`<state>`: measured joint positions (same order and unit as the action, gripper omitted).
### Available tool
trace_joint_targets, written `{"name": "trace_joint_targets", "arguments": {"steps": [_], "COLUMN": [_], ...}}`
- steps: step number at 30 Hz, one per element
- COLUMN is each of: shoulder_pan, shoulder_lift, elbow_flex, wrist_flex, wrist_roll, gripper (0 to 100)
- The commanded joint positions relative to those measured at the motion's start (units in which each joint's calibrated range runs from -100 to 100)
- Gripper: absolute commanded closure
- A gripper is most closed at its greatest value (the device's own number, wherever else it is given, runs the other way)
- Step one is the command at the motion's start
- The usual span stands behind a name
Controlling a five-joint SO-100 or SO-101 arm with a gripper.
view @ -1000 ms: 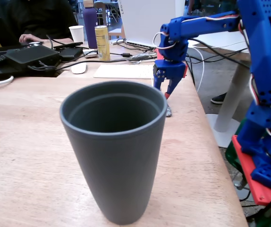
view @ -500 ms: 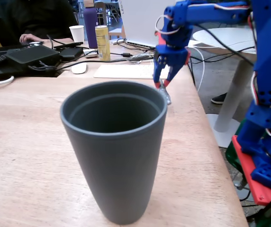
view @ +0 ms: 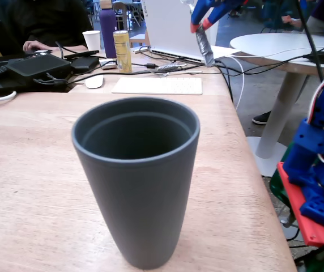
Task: Grab the fork and place it in gray glass
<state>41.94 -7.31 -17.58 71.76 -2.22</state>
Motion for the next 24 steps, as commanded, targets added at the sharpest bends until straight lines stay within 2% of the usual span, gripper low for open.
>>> {"name": "trace_joint_targets", "arguments": {"steps": [1,6,11,24], "shoulder_pan": [-0.5,-0.8,-14.4,-38.6], "shoulder_lift": [-3.3,-2.9,-2.0,0.1], "elbow_flex": [2.1,9.3,9.4,9.4], "wrist_flex": [-0.7,-1.8,-1.8,-1.8], "wrist_roll": [0.3,0.3,0.3,0.3], "gripper": [100,100,100,100]}}
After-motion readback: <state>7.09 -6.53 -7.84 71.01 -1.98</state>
